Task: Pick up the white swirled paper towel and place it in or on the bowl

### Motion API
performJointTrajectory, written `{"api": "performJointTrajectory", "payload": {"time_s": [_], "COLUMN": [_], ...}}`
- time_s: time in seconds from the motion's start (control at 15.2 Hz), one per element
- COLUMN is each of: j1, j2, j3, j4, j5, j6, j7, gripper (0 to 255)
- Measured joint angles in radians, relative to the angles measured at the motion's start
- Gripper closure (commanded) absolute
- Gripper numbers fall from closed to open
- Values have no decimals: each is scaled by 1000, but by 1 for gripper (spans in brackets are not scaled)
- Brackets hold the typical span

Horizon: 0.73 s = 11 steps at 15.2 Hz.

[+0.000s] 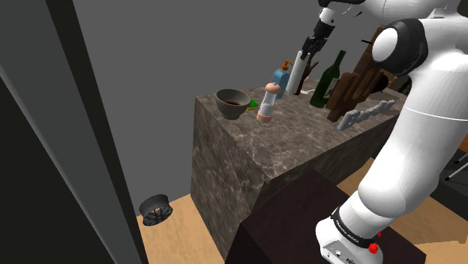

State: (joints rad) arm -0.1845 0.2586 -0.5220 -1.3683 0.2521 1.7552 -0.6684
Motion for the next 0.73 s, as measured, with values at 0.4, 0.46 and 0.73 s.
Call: {"api": "performJointTrajectory", "payload": {"time_s": [0.4,0.46,0.73], "j1": [-18,-25,-50], "j2": [25,35,70], "j3": [-2,-2,-2], "j4": [120,147,247], "j5": [12,18,37], "j6": [-96,-114,-183], "j7": [9,7,10], "gripper": [255,255,255]}}
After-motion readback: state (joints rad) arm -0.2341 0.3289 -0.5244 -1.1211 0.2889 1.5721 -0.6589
